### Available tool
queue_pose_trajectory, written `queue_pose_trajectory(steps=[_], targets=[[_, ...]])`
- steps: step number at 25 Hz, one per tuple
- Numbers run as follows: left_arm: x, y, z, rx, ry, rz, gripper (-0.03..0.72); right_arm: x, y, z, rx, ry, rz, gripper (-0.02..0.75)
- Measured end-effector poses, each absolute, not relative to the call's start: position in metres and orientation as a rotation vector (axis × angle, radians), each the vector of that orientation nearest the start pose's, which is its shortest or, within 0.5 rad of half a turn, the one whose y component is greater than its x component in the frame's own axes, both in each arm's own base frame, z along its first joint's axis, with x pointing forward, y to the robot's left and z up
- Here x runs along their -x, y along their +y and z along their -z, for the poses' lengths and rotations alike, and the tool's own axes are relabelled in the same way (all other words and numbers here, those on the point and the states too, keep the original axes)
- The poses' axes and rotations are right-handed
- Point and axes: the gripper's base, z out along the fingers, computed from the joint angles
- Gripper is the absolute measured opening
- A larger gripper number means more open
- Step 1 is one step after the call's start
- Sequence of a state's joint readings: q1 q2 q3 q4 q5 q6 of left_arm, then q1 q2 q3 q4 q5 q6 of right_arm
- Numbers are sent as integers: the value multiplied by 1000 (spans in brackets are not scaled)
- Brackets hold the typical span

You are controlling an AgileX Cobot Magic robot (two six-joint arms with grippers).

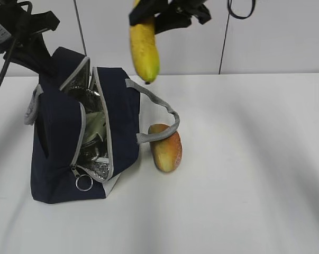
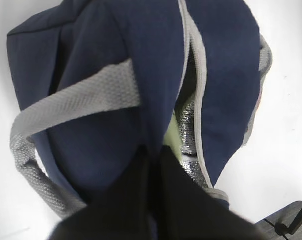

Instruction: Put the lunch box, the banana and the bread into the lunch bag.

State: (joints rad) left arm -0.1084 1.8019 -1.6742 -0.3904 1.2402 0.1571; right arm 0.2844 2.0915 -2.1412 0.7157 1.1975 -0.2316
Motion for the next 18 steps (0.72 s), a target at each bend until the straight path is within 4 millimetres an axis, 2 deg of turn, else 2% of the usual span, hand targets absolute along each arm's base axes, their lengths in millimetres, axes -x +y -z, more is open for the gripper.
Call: queue_pose_trajectory(steps=[4,8,13,18], targets=[[-374,-74,-320,-267,2783,540,1,-418,222,-340,667,2347,-1130,316],[-374,-74,-320,-267,2783,540,1,-418,252,-312,725,2366,-1174,316],[-374,-74,-320,-265,2782,550,1,-427,272,-272,716,2401,-1237,316],[-374,-75,-321,-264,2781,560,1,-436,278,-235,680,2453,-1276,316]])
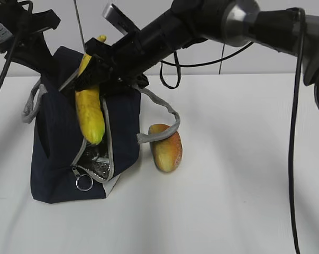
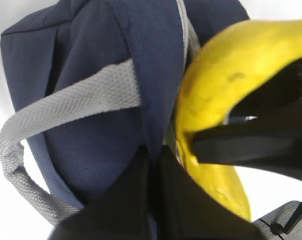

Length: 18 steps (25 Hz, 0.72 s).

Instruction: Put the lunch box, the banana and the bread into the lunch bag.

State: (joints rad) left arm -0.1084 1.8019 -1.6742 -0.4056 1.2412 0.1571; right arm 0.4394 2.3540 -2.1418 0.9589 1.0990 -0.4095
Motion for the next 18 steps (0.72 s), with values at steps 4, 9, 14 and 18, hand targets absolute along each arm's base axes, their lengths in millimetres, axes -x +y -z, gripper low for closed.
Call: queue_pose_trajectory(steps=[4,9,14,18], targets=[[-374,-75,-321,-263,2780,562,1,-440,281,-218,664,2480,-1273,316],[-374,-75,-321,-261,2778,568,1,-443,282,-215,635,2469,-1256,316],[-374,-75,-321,-261,2778,568,1,-446,283,-216,592,2446,-1276,334],[-374,-75,-321,-261,2778,568,1,-446,285,-216,562,2433,-1322,416]])
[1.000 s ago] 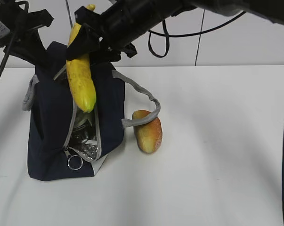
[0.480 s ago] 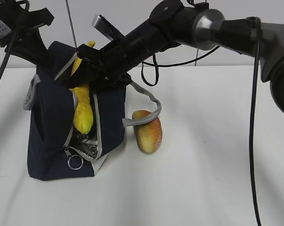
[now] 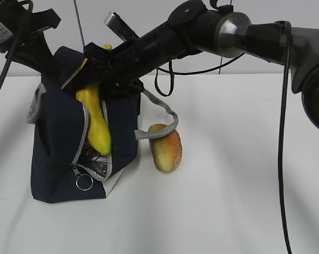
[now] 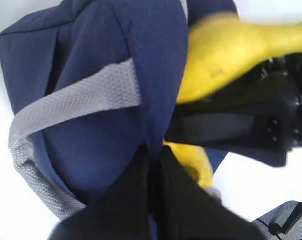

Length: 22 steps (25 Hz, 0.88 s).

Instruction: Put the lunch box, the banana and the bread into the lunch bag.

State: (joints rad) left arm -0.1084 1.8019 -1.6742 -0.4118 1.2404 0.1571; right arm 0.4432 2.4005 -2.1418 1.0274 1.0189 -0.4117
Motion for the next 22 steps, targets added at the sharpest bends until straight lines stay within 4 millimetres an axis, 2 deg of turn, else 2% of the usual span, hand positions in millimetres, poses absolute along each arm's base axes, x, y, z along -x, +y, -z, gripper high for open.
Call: queue_pose_trajectory(steps=[4,6,15,22], targets=[[-374,-75,-321,-261,2778,568,1,-444,286,-217,571,2439,-1353,569],[-374,-75,-321,-261,2778,569,1,-443,286,-217,581,2442,-1357,598],[-374,-75,-321,-261,2778,569,1,-442,284,-216,606,2459,-1342,602],[-374,-76,-321,-261,2778,571,1,-443,273,-203,751,2545,-1105,594]])
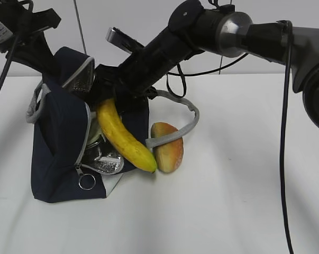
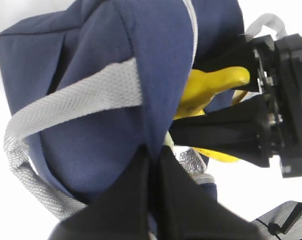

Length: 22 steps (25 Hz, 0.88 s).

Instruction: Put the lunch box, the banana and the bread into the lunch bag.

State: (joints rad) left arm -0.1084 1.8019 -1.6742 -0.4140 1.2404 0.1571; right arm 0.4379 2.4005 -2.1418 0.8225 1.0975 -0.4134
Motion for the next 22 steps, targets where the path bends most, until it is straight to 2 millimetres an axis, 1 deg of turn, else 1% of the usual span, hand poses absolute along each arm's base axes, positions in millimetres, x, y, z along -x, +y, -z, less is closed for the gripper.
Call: queue_pose_trajectory(steps=[2,4,5,8,10,13,15,18,20,22], targets=[[-374,-76,-321,-261,2778,572,1,-443,271,-201,770,2555,-1066,587],[-374,-76,-321,-261,2778,572,1,-443,271,-201,773,2557,-1061,547],[-374,-76,-321,-261,2778,572,1,-443,271,-201,774,2557,-1058,508],[-374,-76,-321,-261,2778,572,1,-443,271,-200,776,2557,-1052,348],[-374,-76,-321,-261,2778,572,1,-444,270,-200,774,2557,-1052,290],[-374,-76,-321,-261,2778,572,1,-443,271,-201,742,2568,-1074,272],[-374,-76,-321,-261,2778,572,1,-444,272,-205,689,2578,-1098,272],[-374,-76,-321,-260,2777,575,1,-447,274,-219,591,2567,-1140,271],[-374,-76,-321,-259,2777,578,1,-452,276,-231,510,2539,-1159,271],[-374,-76,-321,-259,2777,578,1,-456,277,-238,431,2508,-1171,271]])
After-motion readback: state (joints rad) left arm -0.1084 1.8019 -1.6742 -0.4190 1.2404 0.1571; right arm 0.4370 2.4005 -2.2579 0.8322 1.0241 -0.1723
